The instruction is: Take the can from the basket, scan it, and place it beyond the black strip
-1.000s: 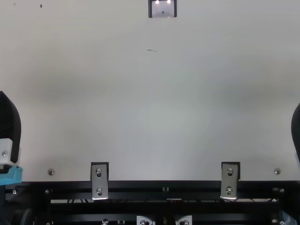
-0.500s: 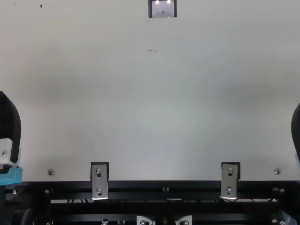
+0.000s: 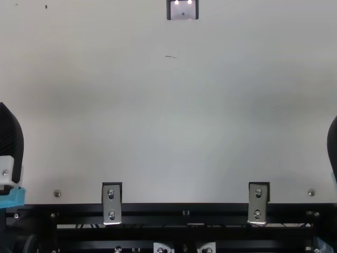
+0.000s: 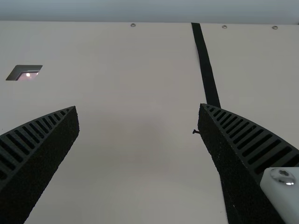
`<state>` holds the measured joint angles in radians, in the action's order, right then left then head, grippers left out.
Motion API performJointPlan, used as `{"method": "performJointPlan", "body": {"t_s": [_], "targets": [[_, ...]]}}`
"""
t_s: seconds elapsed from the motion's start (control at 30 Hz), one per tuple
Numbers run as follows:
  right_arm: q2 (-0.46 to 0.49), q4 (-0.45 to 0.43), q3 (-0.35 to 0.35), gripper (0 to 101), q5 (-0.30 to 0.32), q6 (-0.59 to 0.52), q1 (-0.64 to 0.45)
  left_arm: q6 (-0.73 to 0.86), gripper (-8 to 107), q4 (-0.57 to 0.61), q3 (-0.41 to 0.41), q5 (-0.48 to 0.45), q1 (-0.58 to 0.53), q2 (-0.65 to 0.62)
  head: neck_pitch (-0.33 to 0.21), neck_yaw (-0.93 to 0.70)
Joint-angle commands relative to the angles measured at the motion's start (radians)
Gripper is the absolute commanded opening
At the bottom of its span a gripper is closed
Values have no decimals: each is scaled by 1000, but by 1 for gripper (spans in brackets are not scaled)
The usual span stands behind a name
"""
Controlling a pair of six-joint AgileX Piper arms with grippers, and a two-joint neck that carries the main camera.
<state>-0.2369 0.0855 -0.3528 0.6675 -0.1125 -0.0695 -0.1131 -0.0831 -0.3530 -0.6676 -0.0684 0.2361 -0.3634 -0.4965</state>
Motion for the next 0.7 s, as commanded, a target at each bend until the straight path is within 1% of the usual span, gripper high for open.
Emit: {"method": "performJointPlan", "body": {"t_s": [0.0, 0.13, 0.67], "targets": [[0, 0, 0, 101, 0, 0, 0, 0, 90, 0, 0, 0, 0, 0, -57, -35], [0, 0, 0, 101, 0, 0, 0, 0, 90, 0, 0, 0, 0, 0, -67, -29], [0, 0, 0, 101, 0, 0, 0, 0, 90, 0, 0, 0, 0, 0, -67, -29]]}}
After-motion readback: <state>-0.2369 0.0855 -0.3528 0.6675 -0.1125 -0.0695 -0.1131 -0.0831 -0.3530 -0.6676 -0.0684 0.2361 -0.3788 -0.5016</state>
